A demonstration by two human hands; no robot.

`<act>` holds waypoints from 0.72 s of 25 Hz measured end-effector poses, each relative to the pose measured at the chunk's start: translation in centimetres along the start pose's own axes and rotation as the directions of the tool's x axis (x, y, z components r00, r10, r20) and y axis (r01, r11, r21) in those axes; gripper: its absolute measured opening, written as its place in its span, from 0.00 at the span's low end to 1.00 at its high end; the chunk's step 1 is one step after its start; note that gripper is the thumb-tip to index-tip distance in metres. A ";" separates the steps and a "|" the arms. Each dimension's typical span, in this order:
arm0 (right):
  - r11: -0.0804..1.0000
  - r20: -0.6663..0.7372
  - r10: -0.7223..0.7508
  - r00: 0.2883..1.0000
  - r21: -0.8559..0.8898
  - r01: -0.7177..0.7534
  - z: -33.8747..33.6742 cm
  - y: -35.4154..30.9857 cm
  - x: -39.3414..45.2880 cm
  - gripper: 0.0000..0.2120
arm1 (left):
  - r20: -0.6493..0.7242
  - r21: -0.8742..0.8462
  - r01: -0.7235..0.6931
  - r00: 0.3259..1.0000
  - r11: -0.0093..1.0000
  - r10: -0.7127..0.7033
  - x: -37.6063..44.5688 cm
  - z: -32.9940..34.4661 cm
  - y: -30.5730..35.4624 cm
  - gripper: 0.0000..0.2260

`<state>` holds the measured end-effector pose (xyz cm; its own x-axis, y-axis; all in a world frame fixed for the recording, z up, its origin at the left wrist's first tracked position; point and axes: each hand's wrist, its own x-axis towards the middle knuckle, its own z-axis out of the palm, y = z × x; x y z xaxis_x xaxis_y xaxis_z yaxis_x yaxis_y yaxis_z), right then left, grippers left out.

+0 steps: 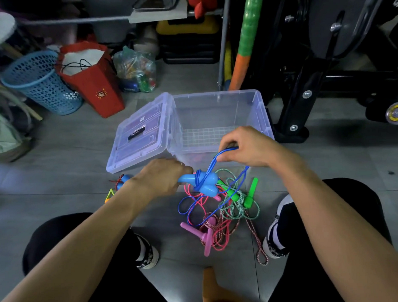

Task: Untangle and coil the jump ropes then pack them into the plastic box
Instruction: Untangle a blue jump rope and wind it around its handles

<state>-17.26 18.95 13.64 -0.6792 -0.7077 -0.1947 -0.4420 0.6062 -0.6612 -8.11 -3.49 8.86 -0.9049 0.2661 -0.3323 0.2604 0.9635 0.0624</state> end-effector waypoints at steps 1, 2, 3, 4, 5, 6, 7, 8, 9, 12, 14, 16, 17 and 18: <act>0.996 -0.010 0.009 1.000 0.091 -0.008 -0.1 0.8 0.1 0.05 | -0.065 -0.062 -0.084 0.995 0.995 0.080 0.1 0.1 -0.3 0.10; 0.987 -0.029 0.015 0.999 0.158 -0.010 -0.1 1.5 0.2 0.06 | -0.132 -0.166 -0.154 0.982 0.974 0.133 0.0 0.1 -0.3 0.09; 0.976 -0.049 0.023 0.999 0.217 -0.011 0.1 2.0 0.2 0.07 | -0.195 -0.293 -0.211 0.968 0.933 0.158 -0.1 0.1 -0.2 0.08; 0.961 -0.066 0.032 0.997 0.276 -0.013 0.3 2.4 0.1 0.08 | -0.247 -0.379 -0.243 0.957 0.893 0.155 -0.3 -0.3 0.0 0.10; 0.944 -0.068 0.046 0.997 0.328 -0.022 0.6 2.5 -0.1 0.09 | -0.302 -0.429 -0.257 0.944 0.866 0.130 -0.5 -0.3 0.1 0.14; 0.935 -0.060 0.058 0.997 0.352 -0.033 1.0 2.4 -0.3 0.10 | -0.355 -0.420 -0.234 0.931 0.877 0.078 -0.6 -0.3 0.4 0.17; 0.934 -0.049 0.064 0.997 0.354 -0.043 1.5 2.5 -0.5 0.12 | -0.399 -0.402 -0.181 0.917 0.898 0.007 -0.7 -0.2 0.5 0.19; 0.936 -0.038 0.066 0.997 0.348 -0.049 2.1 2.6 -0.5 0.16 | -0.416 -0.388 -0.102 0.906 0.916 -0.075 -0.8 -0.4 0.8 0.20; 0.933 -0.032 0.070 0.997 0.356 -0.054 2.6 2.8 -0.5 0.18 | -0.411 -0.400 -0.037 0.900 0.916 -0.143 -0.9 -0.4 1.2 0.19; 0.882 -0.050 0.141 0.989 0.460 -0.102 3.1 2.9 -0.5 0.20 | -0.348 -0.523 0.022 0.907 0.852 -0.237 -0.9 -0.7 2.8 0.16; 0.838 -0.030 0.157 0.987 0.532 -0.117 3.2 2.7 -0.8 0.17 | -0.303 -0.626 0.041 0.907 0.778 -0.292 -1.0 -1.0 3.5 0.13; 0.831 0.027 0.144 0.989 0.539 -0.135 3.6 2.1 -1.0 0.17 | -0.256 -0.779 0.067 0.874 0.624 -0.414 -1.0 -1.7 3.4 0.09; 0.844 0.048 0.137 0.989 0.518 -0.142 4.0 1.7 -1.0 0.17 | -0.211 -0.840 0.098 0.847 0.533 -0.488 -0.9 -2.1 3.1 0.09; 0.872 0.050 0.131 0.990 0.470 -0.139 4.4 1.2 -1.0 0.17 | -0.164 -0.871 0.141 0.819 0.470 -0.549 -0.7 -2.4 2.9 0.08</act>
<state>-14.53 18.83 9.90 -0.7009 -0.6396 -0.3157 -0.0153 0.4560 -0.8898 -7.49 -0.83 11.53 -0.9397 -0.3062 -0.1524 -0.2985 0.5163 0.8027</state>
